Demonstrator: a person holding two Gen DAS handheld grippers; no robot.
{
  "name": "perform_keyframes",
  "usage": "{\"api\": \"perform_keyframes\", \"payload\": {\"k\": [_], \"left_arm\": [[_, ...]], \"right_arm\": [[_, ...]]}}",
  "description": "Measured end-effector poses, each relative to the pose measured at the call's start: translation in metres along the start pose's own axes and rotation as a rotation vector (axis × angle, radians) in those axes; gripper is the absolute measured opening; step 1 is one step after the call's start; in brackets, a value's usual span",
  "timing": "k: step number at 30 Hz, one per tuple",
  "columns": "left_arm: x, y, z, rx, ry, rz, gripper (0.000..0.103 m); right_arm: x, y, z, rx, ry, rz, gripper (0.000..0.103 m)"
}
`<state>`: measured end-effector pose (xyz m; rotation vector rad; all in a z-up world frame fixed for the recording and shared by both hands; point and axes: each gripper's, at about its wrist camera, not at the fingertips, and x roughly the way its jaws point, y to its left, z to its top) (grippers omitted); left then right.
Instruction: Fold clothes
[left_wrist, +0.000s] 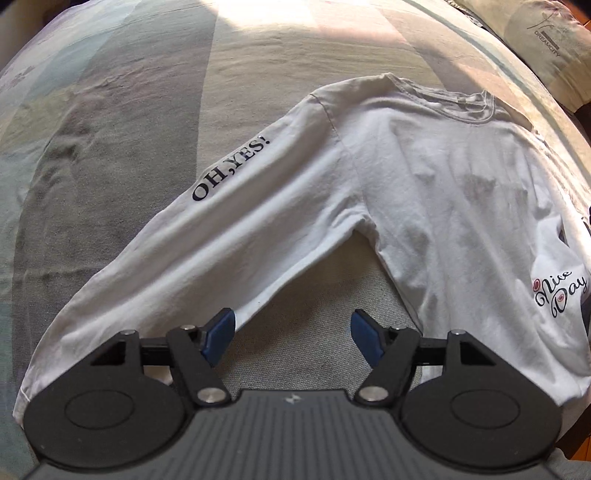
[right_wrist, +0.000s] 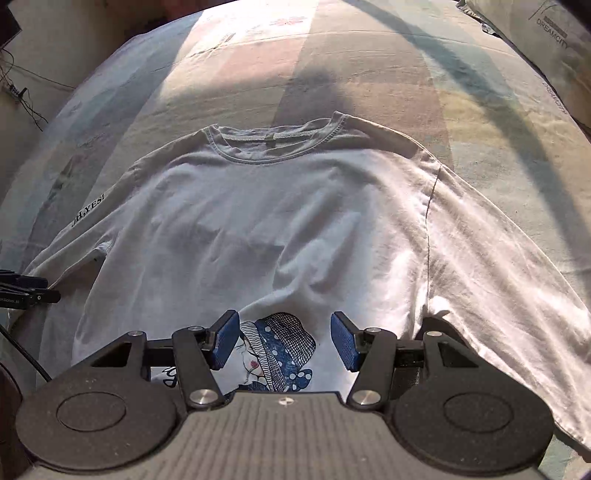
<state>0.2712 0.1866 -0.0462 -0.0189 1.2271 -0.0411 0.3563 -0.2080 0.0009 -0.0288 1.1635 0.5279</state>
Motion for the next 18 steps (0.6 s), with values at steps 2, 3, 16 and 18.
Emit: {"api": "perform_keyframes", "payload": {"k": [2, 3, 16, 18], "left_arm": [[0.003, 0.004, -0.001, 0.005, -0.015, 0.020, 0.073], [0.002, 0.013, -0.005, -0.023, -0.017, 0.022, 0.073], [-0.005, 0.126, -0.053, -0.390, -0.049, 0.051, 0.079], [-0.006, 0.144, -0.061, -0.446, -0.054, 0.055, 0.079]], "right_arm": [[0.013, 0.021, 0.018, -0.101, -0.002, 0.043, 0.060], [0.021, 0.034, 0.028, -0.160, -0.007, 0.067, 0.060], [0.134, 0.223, 0.124, -0.631, 0.017, 0.323, 0.060], [0.154, 0.242, 0.123, -0.616, 0.036, 0.356, 0.060]]}}
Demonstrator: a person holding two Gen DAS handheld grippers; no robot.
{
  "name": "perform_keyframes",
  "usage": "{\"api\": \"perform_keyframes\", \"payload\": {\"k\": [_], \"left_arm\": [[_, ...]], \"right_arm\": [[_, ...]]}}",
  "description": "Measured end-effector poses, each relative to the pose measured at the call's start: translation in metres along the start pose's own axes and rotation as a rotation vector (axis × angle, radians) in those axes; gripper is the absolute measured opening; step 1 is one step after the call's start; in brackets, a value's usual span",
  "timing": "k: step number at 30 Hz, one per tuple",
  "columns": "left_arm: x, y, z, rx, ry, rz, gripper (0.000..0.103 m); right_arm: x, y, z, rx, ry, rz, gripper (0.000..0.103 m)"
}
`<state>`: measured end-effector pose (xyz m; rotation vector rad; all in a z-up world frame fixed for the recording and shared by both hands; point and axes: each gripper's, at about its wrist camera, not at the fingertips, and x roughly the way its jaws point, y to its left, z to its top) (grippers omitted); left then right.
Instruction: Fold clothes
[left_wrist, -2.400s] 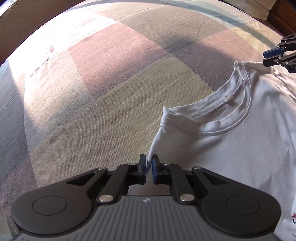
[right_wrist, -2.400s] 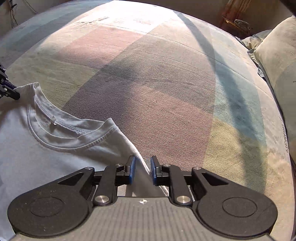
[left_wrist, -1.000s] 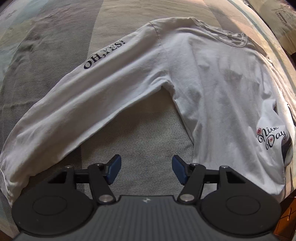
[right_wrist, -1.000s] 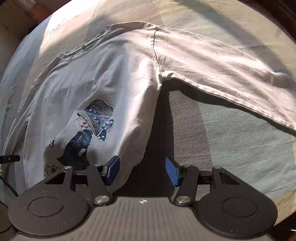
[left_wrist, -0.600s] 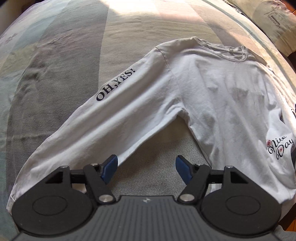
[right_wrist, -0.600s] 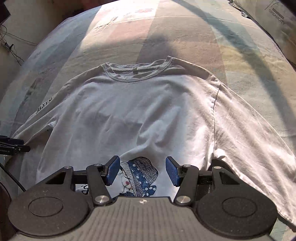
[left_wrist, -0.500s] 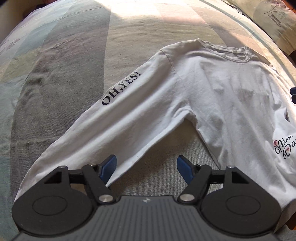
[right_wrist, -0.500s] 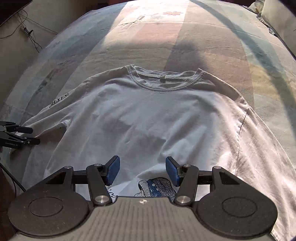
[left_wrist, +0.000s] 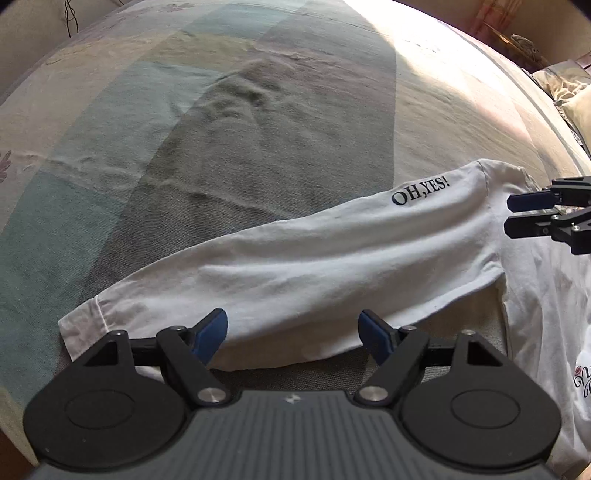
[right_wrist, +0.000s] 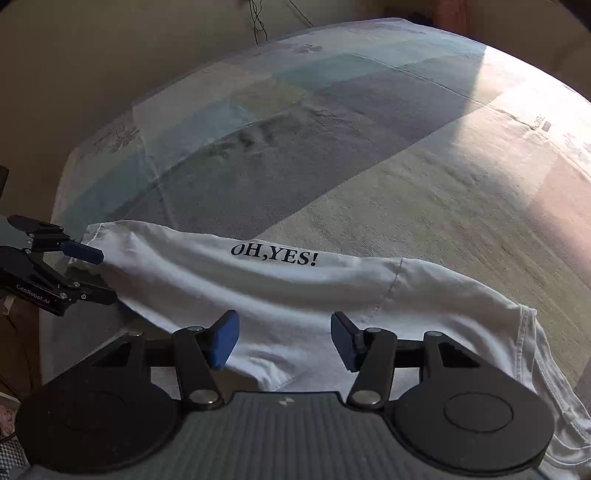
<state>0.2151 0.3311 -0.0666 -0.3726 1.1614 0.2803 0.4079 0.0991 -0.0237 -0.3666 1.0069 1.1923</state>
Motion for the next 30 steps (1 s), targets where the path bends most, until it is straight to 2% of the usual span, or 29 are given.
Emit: {"api": "perform_keyframes", "payload": {"k": [3, 6, 8, 9, 12, 16, 22, 25, 27, 29, 30], "left_arm": [[0.007, 0.032, 0.007, -0.087, 0.003, 0.027, 0.080], [0.015, 0.064, 0.023, -0.111, -0.046, 0.025, 0.081], [0.024, 0.073, 0.043, -0.048, -0.037, 0.123, 0.081], [0.026, 0.077, 0.051, -0.033, -0.034, 0.146, 0.083], [0.012, 0.086, 0.065, -0.065, -0.068, 0.149, 0.079], [-0.006, 0.079, 0.035, -0.140, -0.044, 0.054, 0.080], [-0.031, 0.068, -0.010, -0.252, -0.009, -0.086, 0.083], [-0.005, 0.088, -0.016, -0.318, 0.013, -0.016, 0.081], [-0.003, 0.102, -0.010, -0.340, -0.059, -0.054, 0.085], [0.002, 0.101, 0.007, -0.229, -0.041, 0.058, 0.083], [0.004, 0.103, 0.012, -0.208, -0.029, 0.090, 0.082]], "right_arm": [[0.030, 0.005, 0.008, 0.044, 0.016, 0.034, 0.060], [0.047, 0.005, 0.013, 0.064, 0.026, 0.017, 0.060], [0.056, 0.003, 0.017, 0.074, 0.030, 0.000, 0.060], [0.059, 0.001, 0.018, 0.078, 0.030, -0.009, 0.060], [0.056, -0.003, 0.023, 0.103, 0.017, -0.027, 0.060], [0.041, 0.001, 0.019, 0.099, 0.003, -0.026, 0.062], [0.035, 0.010, -0.003, 0.108, 0.030, -0.026, 0.063], [0.036, 0.012, -0.010, 0.120, 0.042, -0.021, 0.063], [0.037, 0.014, -0.013, 0.130, 0.052, -0.012, 0.063], [0.037, 0.018, -0.014, 0.124, 0.054, 0.002, 0.063], [0.037, 0.023, -0.014, 0.108, 0.055, 0.013, 0.063]]}}
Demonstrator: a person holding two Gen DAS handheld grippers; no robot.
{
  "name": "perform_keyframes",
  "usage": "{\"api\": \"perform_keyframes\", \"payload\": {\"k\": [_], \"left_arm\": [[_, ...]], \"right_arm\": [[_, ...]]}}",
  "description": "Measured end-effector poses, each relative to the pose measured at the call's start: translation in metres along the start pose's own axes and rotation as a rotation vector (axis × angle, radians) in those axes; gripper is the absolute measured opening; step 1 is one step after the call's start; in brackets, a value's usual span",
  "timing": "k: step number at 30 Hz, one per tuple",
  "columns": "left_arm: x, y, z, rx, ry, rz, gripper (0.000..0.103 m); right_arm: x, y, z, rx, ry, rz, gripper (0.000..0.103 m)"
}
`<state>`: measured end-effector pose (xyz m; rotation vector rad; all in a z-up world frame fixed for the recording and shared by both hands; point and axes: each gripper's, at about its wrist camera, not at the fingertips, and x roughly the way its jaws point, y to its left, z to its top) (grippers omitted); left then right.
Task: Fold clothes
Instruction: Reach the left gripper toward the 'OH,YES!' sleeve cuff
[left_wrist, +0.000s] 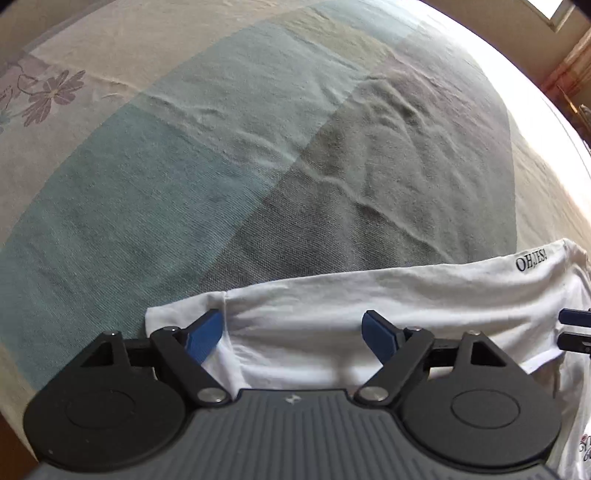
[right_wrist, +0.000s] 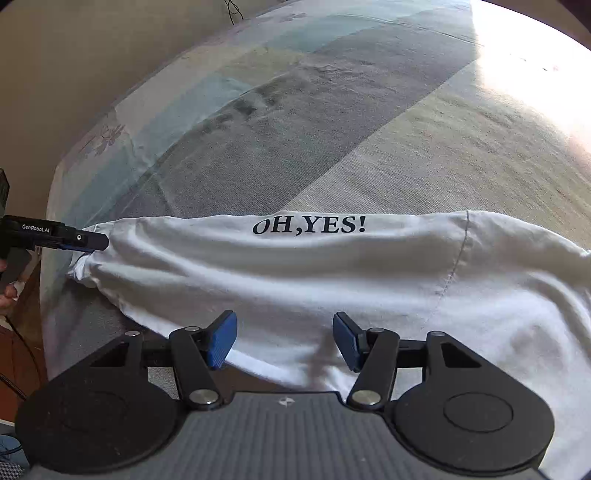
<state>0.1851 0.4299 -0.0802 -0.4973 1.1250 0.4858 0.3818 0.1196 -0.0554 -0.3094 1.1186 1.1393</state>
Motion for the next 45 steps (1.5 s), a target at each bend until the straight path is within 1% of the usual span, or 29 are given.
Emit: {"api": "perform_keyframes", "payload": {"k": [2, 4, 7, 9, 10, 11, 12, 13, 14, 15, 16, 17, 18, 20, 22, 23, 24, 27, 28, 29, 30, 32, 33, 34, 36, 39, 42, 44, 45], "left_arm": [[0.003, 0.001, 0.011, 0.042, 0.012, 0.062, 0.081], [-0.011, 0.001, 0.015, 0.016, -0.023, 0.041, 0.081], [-0.034, -0.012, 0.004, 0.010, -0.064, -0.037, 0.084], [-0.031, -0.024, -0.006, 0.048, -0.040, -0.066, 0.085], [-0.026, -0.029, -0.010, 0.073, -0.017, -0.057, 0.085], [-0.020, -0.032, -0.017, 0.095, -0.001, -0.029, 0.085], [-0.015, -0.032, -0.023, 0.112, 0.011, 0.018, 0.085], [-0.015, -0.026, -0.026, 0.085, 0.016, 0.052, 0.085], [-0.016, -0.020, -0.029, 0.058, 0.020, 0.086, 0.093], [-0.016, -0.014, -0.031, 0.031, 0.025, 0.120, 0.096], [-0.016, -0.008, -0.034, 0.004, 0.030, 0.154, 0.094], [-0.017, -0.003, -0.036, -0.021, 0.032, 0.183, 0.090], [-0.024, -0.007, -0.034, -0.016, 0.013, 0.158, 0.090], [-0.036, -0.026, -0.027, 0.035, -0.034, 0.082, 0.092], [-0.037, -0.052, -0.015, 0.089, -0.036, -0.035, 0.092], [-0.034, -0.063, -0.008, 0.108, -0.030, -0.093, 0.092], [-0.032, -0.079, -0.001, 0.131, -0.022, -0.171, 0.092], [-0.016, -0.115, 0.017, 0.129, 0.023, -0.348, 0.092], [-0.009, -0.123, 0.020, 0.113, 0.043, -0.401, 0.092], [-0.001, -0.130, 0.021, 0.107, 0.072, -0.438, 0.092], [0.007, -0.137, 0.022, 0.100, 0.099, -0.471, 0.092], [0.022, -0.145, 0.021, 0.088, 0.119, -0.449, 0.092], [0.030, -0.148, 0.020, 0.090, 0.114, -0.404, 0.092], [0.031, -0.150, 0.023, 0.101, 0.092, -0.380, 0.090], [0.035, -0.155, 0.028, 0.125, 0.049, -0.330, 0.092], [0.040, -0.161, 0.036, 0.159, -0.013, -0.258, 0.091], [0.029, -0.166, 0.041, 0.179, -0.025, -0.265, 0.091], [0.012, -0.166, 0.036, 0.224, -0.061, -0.243, 0.092], [0.005, -0.165, 0.031, 0.248, -0.074, -0.217, 0.092]], "right_arm": [[0.001, 0.010, -0.001, -0.032, 0.005, 0.022, 0.063], [0.000, 0.023, -0.003, -0.064, 0.009, 0.056, 0.063], [-0.001, 0.042, -0.009, -0.094, 0.008, 0.094, 0.063], [0.000, 0.052, -0.014, -0.109, 0.011, 0.111, 0.063], [0.000, 0.056, -0.017, -0.110, 0.014, 0.117, 0.063], [0.000, 0.059, -0.019, -0.109, 0.017, 0.122, 0.063], [0.000, 0.062, -0.021, -0.110, 0.017, 0.123, 0.063], [-0.002, 0.063, -0.022, -0.111, 0.014, 0.123, 0.063], [-0.004, 0.065, -0.024, -0.117, 0.009, 0.116, 0.063], [-0.006, 0.065, -0.024, -0.125, 0.005, 0.103, 0.063], [-0.008, 0.065, -0.024, -0.139, -0.001, 0.074, 0.063], [-0.009, 0.065, -0.025, -0.159, -0.011, 0.037, 0.064], [-0.009, 0.066, -0.025, -0.183, -0.020, 0.003, 0.064], [-0.005, 0.070, -0.025, -0.225, -0.033, -0.041, 0.064], [0.000, 0.075, -0.024, -0.254, -0.048, -0.057, 0.064], [0.005, 0.079, -0.024, -0.268, -0.064, -0.055, 0.064], [0.010, 0.082, -0.025, -0.284, -0.075, -0.068, 0.065], [0.026, 0.084, -0.032, -0.298, -0.041, -0.107, 0.067], [0.032, 0.085, -0.034, -0.301, -0.027, -0.119, 0.067], [0.033, 0.085, -0.038, -0.306, -0.032, -0.124, 0.068], [0.032, 0.085, -0.040, -0.307, -0.038, -0.126, 0.072], [0.031, 0.084, -0.044, -0.306, -0.045, -0.131, 0.074], [0.030, 0.084, -0.045, -0.302, -0.049, -0.131, 0.074], [0.030, 0.082, -0.045, -0.295, -0.053, -0.131, 0.074], [0.029, 0.081, -0.044, -0.281, -0.059, -0.130, 0.074], [0.027, 0.080, -0.045, -0.262, -0.063, -0.129, 0.074], [0.020, 0.080, -0.044, -0.247, -0.079, -0.126, 0.074], [0.009, 0.079, -0.043, -0.239, -0.113, -0.128, 0.074], [0.006, 0.075, -0.039, -0.228, -0.126, -0.138, 0.074]]}}
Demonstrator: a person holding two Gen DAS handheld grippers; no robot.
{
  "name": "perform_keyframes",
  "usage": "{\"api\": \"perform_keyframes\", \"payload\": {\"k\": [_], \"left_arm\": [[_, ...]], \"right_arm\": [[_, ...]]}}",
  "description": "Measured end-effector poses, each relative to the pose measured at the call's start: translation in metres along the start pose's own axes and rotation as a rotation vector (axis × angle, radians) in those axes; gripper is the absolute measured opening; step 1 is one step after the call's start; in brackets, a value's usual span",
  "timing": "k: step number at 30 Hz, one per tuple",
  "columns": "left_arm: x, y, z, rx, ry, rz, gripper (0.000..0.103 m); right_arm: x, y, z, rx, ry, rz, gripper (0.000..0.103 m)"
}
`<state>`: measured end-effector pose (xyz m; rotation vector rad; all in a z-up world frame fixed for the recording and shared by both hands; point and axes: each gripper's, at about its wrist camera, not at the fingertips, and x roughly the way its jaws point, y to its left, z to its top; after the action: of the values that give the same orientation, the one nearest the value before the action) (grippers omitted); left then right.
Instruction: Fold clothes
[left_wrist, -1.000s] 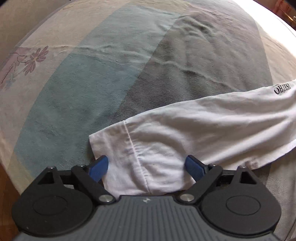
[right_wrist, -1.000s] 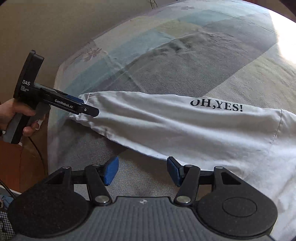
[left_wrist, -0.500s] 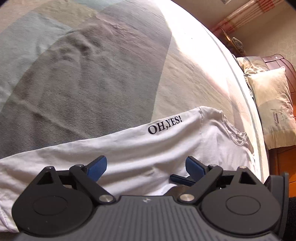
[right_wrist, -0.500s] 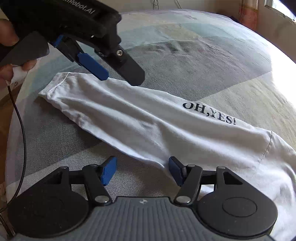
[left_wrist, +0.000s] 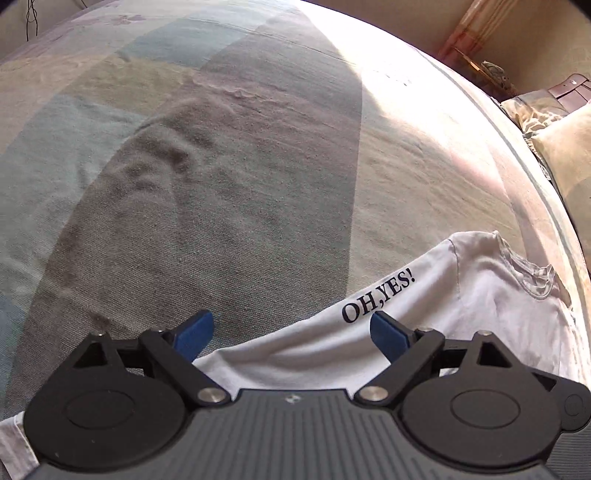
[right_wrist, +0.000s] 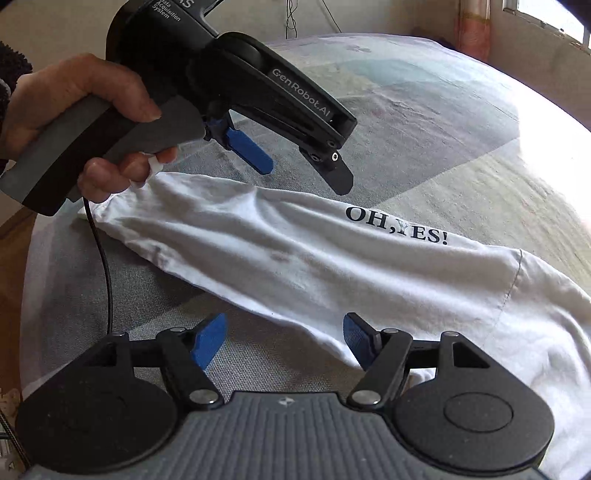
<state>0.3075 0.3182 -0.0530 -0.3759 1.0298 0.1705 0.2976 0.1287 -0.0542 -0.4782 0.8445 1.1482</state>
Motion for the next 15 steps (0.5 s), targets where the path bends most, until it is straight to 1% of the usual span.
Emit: {"api": "perform_keyframes", "payload": {"k": [1, 3, 6, 9, 10, 12, 13, 15], "left_arm": [[-0.005, -0.001, -0.005, 0.017, 0.000, 0.025, 0.092], [-0.018, 0.002, -0.021, 0.036, 0.001, 0.109, 0.093], [-0.032, 0.015, -0.053, -0.032, -0.004, 0.227, 0.092], [-0.032, 0.022, -0.082, -0.088, 0.001, 0.314, 0.093], [-0.030, 0.024, -0.090, -0.106, 0.007, 0.334, 0.092], [-0.030, 0.027, -0.095, -0.108, 0.014, 0.327, 0.094], [-0.031, 0.029, -0.097, -0.110, 0.018, 0.324, 0.096], [-0.031, 0.033, -0.102, -0.112, 0.025, 0.317, 0.102]], "right_arm": [[-0.001, -0.006, 0.003, 0.013, -0.009, -0.017, 0.074], [-0.003, -0.018, 0.010, 0.040, -0.026, -0.050, 0.075], [-0.006, -0.036, 0.020, 0.080, -0.052, -0.099, 0.076], [0.005, -0.050, 0.032, 0.110, -0.041, -0.112, 0.076], [0.010, -0.053, 0.035, 0.109, -0.033, -0.105, 0.077], [0.021, -0.049, 0.038, 0.079, -0.016, -0.092, 0.078], [0.026, -0.045, 0.039, 0.052, -0.011, -0.085, 0.081], [0.042, -0.035, 0.034, 0.004, 0.040, -0.059, 0.090]]}}
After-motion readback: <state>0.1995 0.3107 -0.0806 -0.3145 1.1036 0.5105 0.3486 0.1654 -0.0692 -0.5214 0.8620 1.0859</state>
